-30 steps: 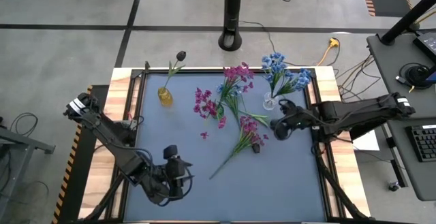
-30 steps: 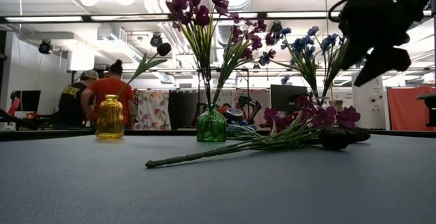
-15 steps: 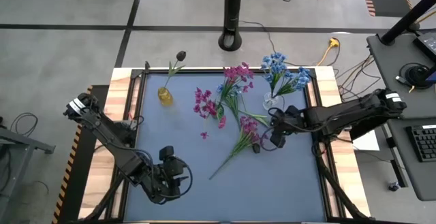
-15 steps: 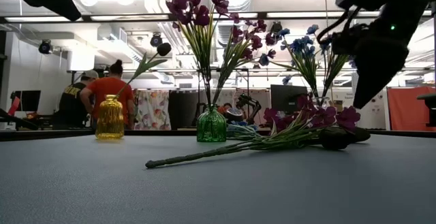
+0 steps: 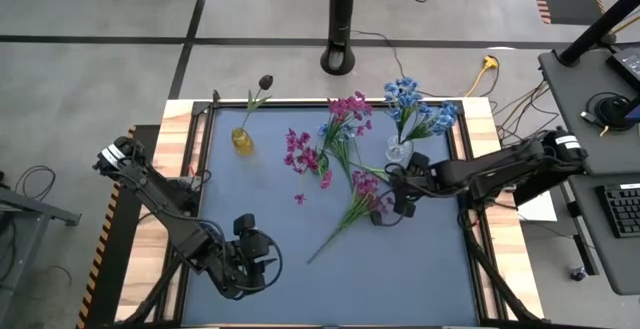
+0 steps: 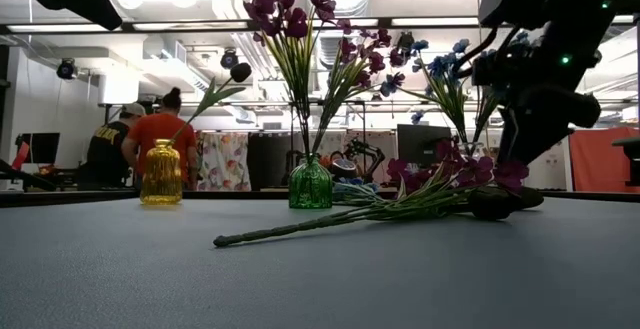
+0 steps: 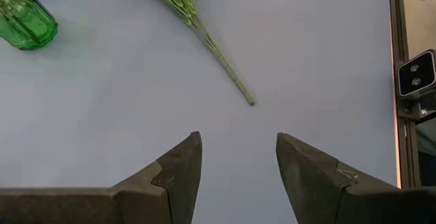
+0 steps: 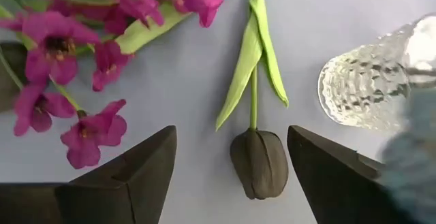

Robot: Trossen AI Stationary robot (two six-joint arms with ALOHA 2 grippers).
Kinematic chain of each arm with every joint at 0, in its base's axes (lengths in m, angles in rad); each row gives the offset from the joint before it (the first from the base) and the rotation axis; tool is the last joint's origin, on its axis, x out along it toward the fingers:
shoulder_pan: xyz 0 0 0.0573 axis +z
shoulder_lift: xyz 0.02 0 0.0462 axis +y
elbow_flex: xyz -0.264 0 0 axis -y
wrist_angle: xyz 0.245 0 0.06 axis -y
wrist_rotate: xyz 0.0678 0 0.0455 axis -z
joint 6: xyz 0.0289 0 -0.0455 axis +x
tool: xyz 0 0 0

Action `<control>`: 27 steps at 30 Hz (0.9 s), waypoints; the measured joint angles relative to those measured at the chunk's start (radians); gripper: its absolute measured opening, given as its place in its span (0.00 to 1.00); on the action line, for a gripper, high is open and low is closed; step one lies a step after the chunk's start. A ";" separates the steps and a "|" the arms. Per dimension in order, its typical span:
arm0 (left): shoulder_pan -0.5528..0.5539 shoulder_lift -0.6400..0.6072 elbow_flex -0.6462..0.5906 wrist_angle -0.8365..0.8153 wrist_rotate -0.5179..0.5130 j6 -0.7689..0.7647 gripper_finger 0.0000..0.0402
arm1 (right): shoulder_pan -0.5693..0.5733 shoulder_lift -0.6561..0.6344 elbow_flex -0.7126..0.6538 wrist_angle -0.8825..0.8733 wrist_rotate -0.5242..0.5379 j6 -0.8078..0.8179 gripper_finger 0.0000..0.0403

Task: Sort flowers into vase by color
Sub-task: Put the right black tulip into the yellow vase

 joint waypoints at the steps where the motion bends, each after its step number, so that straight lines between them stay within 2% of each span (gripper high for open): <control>1: 0.000 0.000 0.000 0.002 0.000 0.000 0.43 | 0.000 0.007 0.000 0.006 0.000 -0.012 0.66; 10: -0.001 0.000 0.000 0.002 0.000 0.000 0.43 | -0.003 0.088 0.000 0.072 0.046 -0.068 0.59; 27: -0.002 0.000 -0.001 0.002 -0.001 0.004 0.43 | -0.081 0.234 -0.001 0.118 0.018 -0.067 0.54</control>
